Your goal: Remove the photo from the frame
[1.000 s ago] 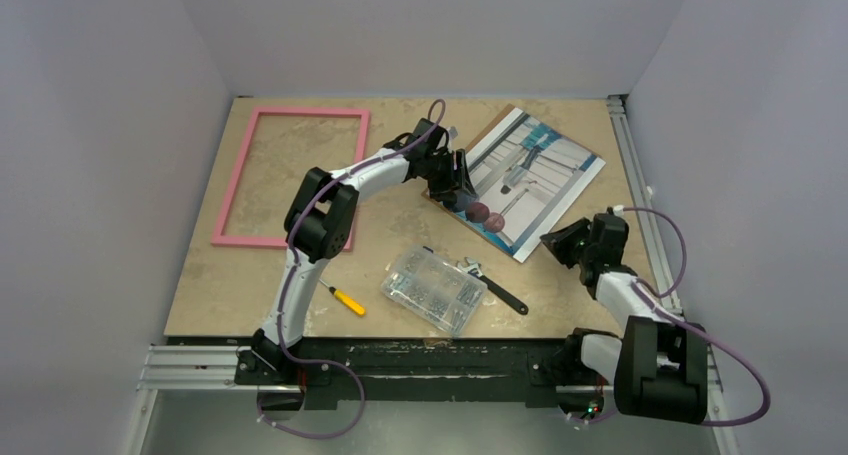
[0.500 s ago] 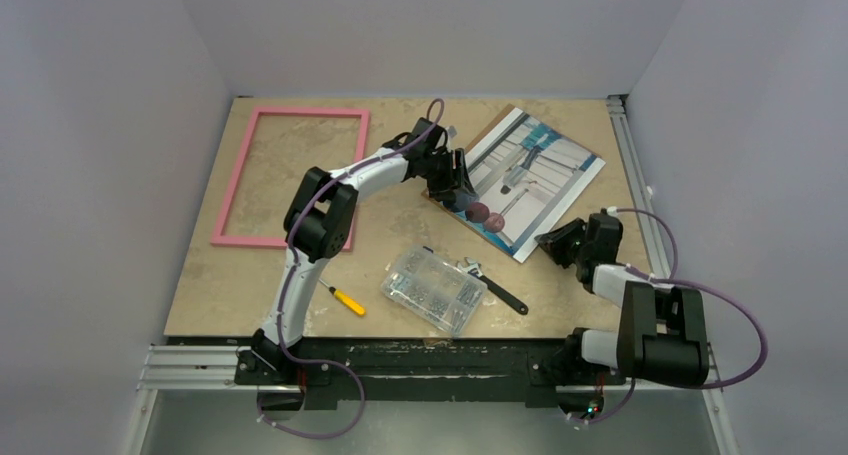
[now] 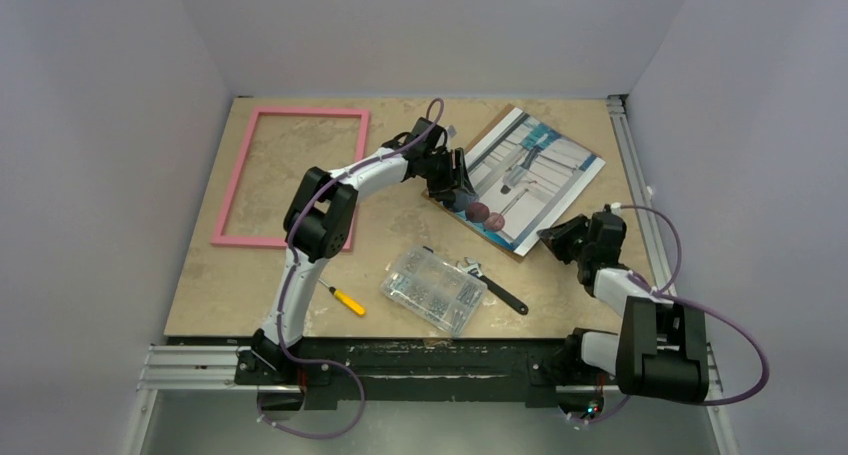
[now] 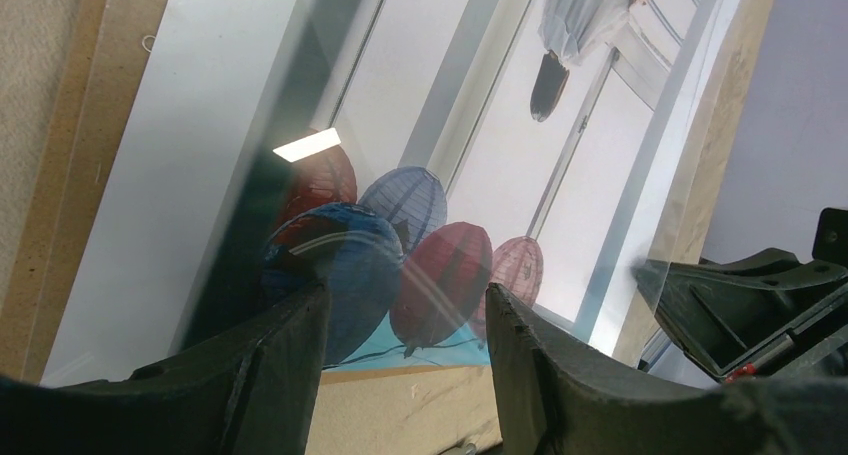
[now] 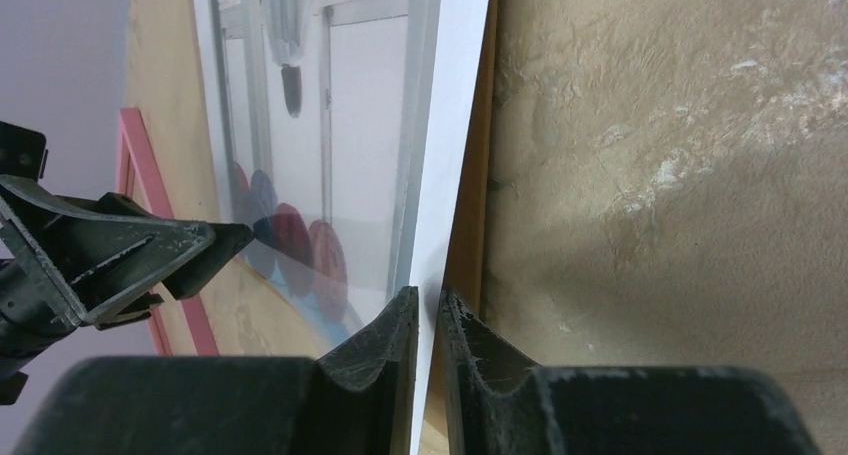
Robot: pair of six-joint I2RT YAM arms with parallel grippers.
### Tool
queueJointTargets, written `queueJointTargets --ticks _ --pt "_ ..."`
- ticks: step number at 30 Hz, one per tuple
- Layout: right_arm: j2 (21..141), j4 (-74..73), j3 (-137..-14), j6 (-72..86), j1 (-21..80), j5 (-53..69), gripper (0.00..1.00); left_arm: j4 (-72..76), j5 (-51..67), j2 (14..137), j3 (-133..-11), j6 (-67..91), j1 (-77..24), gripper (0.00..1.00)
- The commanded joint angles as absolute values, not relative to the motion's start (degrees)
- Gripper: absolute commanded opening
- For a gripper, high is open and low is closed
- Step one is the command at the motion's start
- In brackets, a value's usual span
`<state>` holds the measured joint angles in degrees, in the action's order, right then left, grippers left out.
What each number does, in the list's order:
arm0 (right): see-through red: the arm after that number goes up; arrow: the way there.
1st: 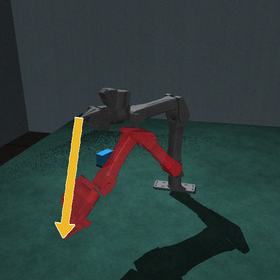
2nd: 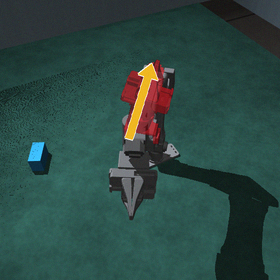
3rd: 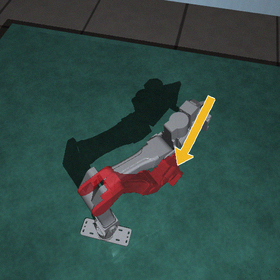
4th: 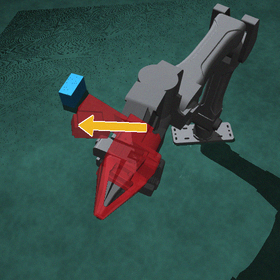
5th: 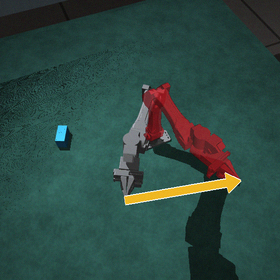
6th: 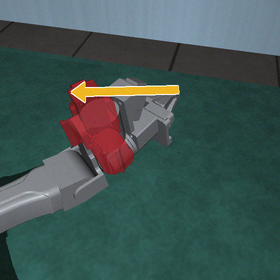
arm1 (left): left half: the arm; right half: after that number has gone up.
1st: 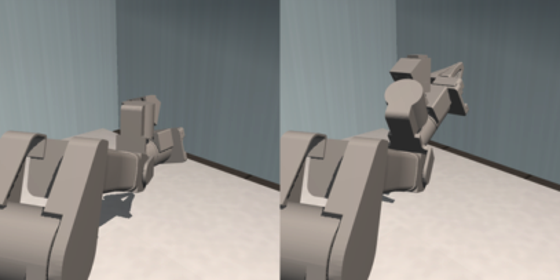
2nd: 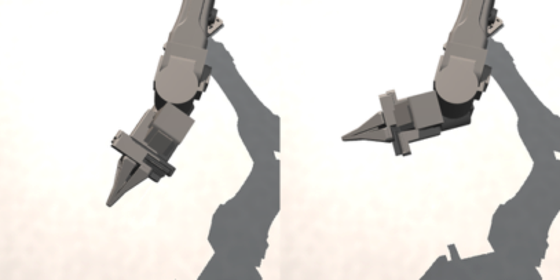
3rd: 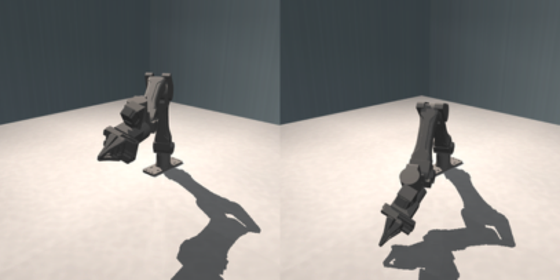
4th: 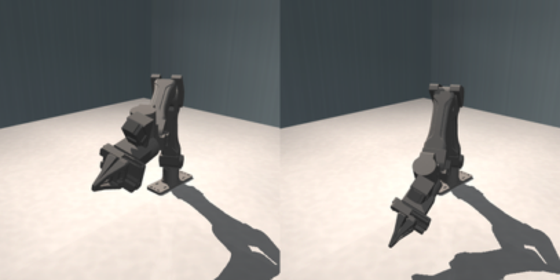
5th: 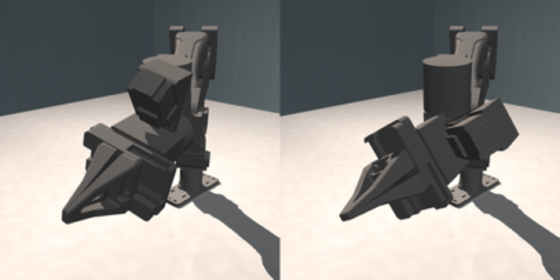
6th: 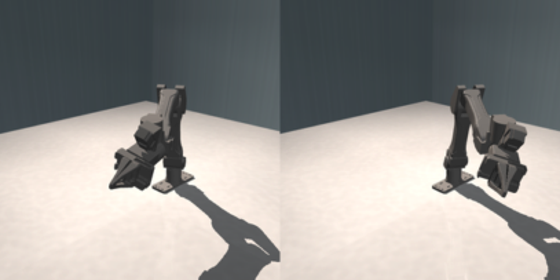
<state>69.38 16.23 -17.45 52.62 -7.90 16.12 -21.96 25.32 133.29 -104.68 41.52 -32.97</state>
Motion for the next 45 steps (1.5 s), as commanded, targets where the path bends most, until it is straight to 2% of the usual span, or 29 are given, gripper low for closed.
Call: queueJointTargets --ticks 1,5,14,17,22,33,45 --pt "68.5 17.3 -17.5 53.4 -7.7 17.5 0.14 -22.6 24.4 134.9 -105.7 42.1 -32.5 0.57" --pt "71.1 20.3 -17.6 54.4 -7.7 18.9 0.11 -22.6 24.4 134.9 -105.7 42.1 -32.6 0.57" --pt "78.5 31.0 -15.1 56.6 -7.6 21.7 0.12 -22.6 24.4 134.9 -105.7 42.0 -32.5 0.57" --pt "81.8 36.4 -14.0 57.7 -7.7 23.0 0.05 -22.5 24.4 134.8 -105.7 41.9 -32.6 0.57" --pt "84.7 38.6 -13.8 57.7 -7.6 23.2 0.01 -22.5 24.5 134.9 -105.7 41.9 -32.5 0.57" --pt "73.2 3.7 -20.9 46.8 -7.6 12.5 0.0 -17.3 31.4 134.1 -105.4 45.6 -31.3 0.64" --pt "69.6 -18.6 -33.4 40.6 -6.6 5.4 0.0 -13.6 34.2 131.8 -103.4 48.9 -30.0 0.65"
